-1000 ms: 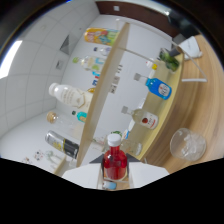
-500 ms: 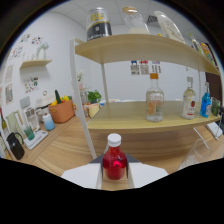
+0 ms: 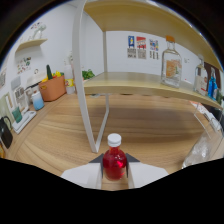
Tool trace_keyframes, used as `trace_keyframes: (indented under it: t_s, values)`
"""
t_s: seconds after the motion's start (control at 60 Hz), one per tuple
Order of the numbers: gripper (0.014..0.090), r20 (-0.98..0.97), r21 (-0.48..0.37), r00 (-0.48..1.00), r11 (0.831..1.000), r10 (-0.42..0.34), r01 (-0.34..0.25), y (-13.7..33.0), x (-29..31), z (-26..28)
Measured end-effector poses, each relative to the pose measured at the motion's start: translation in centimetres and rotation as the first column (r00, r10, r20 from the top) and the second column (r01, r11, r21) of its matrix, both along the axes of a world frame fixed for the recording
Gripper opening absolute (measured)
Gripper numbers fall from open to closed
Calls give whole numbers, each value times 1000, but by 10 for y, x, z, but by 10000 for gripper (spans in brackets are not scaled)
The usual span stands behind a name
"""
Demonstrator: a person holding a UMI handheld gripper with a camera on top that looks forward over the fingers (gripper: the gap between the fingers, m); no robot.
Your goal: Make me a cup of Vodka Sunrise.
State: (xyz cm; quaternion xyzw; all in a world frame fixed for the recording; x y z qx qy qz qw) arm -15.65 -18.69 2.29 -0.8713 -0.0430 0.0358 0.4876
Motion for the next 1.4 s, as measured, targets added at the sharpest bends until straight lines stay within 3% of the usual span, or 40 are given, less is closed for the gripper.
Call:
trace_keyframes:
  t_s: [0.217, 0.3, 0.367, 0.4, 0.733, 1.05, 1.183, 1.4]
  values:
    - [398, 40, 0, 999, 1000, 12, -12, -3, -2, -1]
    - [521, 23, -13, 999, 999, 31, -30, -6, -5, -1]
    - [774, 13, -23, 999, 998, 51, -51, -11, -6, 4]
    - [864, 8, -20, 998, 998, 61, -61, -15, -5, 11]
    - [863, -75, 134, 996, 990, 57, -46, -75, 49, 136]
    - [857, -41, 86, 998, 995, -55, 58, -142, 152, 136]
    - [856, -55, 91, 996, 993, -68, 73, -146, 182, 158]
    - [863, -65, 214, 995, 973, -71, 83, -121, 252, 252]
